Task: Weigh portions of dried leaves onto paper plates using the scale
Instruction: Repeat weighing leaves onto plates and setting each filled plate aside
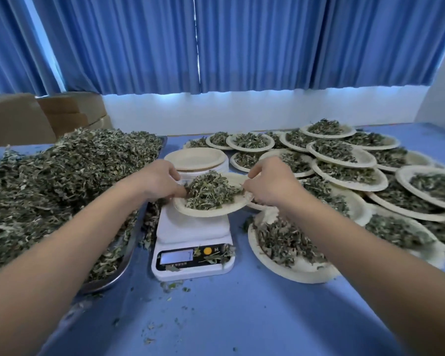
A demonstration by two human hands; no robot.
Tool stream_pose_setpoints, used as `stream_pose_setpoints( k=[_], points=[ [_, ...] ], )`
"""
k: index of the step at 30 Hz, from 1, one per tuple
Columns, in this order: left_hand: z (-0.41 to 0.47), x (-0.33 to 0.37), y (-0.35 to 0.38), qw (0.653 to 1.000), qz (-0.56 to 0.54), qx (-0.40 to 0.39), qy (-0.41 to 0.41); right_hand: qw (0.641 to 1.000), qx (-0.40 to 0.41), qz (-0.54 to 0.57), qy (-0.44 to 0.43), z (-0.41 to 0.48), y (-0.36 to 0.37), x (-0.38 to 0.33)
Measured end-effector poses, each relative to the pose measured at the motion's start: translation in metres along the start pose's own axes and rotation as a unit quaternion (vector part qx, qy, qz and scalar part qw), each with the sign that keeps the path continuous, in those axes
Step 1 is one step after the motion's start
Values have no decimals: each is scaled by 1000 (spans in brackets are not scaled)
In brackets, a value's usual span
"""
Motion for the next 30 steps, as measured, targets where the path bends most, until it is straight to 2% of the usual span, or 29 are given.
stream_pose_setpoints(
  k=[4, 9, 14, 21, 26, 30],
  points=[
    [14, 18, 4, 993, -117, -15, -16, 1000, 6, 15, 11, 11, -30, 15],
    [27, 52, 25, 988, -141, -63, -11, 1000, 12, 4, 28, 24, -56, 41],
    [45, 89, 26, 988, -147, -46, -1, 999, 13, -45, 19, 49, -76, 54],
    [108, 160, 6, 990, -130, 7, 60, 991, 57, -120, 16, 127, -122, 57],
    [176, 185, -8, 994, -88, 45, 49, 985, 74, -156, 0, 200, -138, 50],
    [233, 187, -1, 996, -75, 42, 35, 979, 66, -193, -14, 260, -129, 48]
  ],
)
Point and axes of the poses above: each hand's wrist, its own z-axis towards the middle knuckle, its own y-axis out of the palm, x = y × z, the point moved 10 cm from there along z, towards the middle knuckle, and after that the axes turned 2 degrees about -x, right-handed, at the moved point
